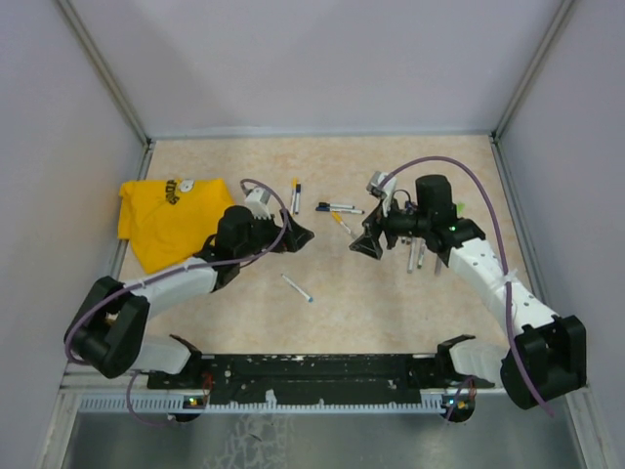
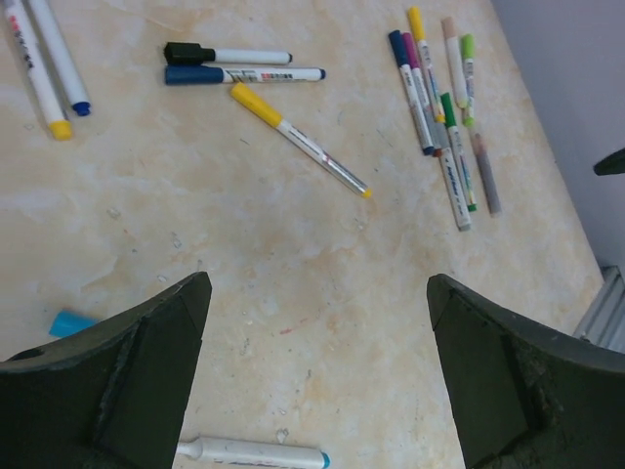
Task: Open the pen caps
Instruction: Pick up the pen from the center of the board.
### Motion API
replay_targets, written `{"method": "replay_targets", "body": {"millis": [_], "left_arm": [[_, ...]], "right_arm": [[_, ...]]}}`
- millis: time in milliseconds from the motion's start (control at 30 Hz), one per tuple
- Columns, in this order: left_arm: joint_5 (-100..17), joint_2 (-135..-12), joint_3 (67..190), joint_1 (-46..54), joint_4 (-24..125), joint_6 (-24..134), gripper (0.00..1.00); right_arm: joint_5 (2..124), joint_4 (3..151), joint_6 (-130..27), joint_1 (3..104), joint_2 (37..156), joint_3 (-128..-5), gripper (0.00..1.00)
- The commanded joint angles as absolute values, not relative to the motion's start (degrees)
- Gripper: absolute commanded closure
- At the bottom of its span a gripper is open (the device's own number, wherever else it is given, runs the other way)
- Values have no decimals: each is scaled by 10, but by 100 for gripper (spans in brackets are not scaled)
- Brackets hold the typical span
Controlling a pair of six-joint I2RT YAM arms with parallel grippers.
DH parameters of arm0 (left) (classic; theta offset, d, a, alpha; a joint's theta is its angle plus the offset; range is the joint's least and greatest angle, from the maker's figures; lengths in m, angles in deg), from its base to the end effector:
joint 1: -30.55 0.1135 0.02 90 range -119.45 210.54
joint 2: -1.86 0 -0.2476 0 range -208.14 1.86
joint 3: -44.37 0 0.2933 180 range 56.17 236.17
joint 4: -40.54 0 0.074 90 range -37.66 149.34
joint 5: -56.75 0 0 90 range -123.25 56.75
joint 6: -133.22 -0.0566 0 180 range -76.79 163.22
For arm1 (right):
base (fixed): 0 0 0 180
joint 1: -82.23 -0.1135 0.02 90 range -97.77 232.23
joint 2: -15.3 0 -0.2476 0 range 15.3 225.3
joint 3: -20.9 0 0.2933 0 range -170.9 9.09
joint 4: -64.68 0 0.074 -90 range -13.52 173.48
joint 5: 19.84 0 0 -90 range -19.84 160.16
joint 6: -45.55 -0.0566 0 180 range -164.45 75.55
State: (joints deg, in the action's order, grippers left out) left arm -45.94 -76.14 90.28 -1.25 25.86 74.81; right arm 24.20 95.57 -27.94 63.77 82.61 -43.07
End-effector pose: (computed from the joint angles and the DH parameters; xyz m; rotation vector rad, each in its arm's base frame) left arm 0.2827 -0.1899 0.1612 0.1651 1.9770 -0.9500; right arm 0.2821 0.1371 0.2611 -1.0471 1.8040 0.8813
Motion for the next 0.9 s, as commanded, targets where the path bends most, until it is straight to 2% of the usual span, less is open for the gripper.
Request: {"method": "replay_targets", "body": {"millis": [0,200,333,400,433,500,633,767,867], "left_arm": [[-377,-785,948,-17,340,698,5],[-336,-852,1029,-17,393,678,7],[-309,-917,1105,-16,447,670,17],[-279,-951,1148,-16,484,658,19],[-250,-965,1167,-16,499,656,22],[-211,-993,1206,-8,521,632,39],[-239,-1043,1286,24,566,594,54],[-260,-1098,1371,47,618,547,66],[-276,-1133,1421,55,651,527,68]], "right_arm": [[268,945,-272,651,816,-444,23],[283,945,-276,661,821,-445,23],[284,945,-279,667,818,-446,23],[283,944,-281,670,815,-445,23],[282,943,-283,670,813,-444,23],[278,940,-283,672,812,-441,23],[274,939,-283,676,815,-439,23],[272,939,-283,677,816,-438,23],[270,939,-283,677,815,-437,23]]}}
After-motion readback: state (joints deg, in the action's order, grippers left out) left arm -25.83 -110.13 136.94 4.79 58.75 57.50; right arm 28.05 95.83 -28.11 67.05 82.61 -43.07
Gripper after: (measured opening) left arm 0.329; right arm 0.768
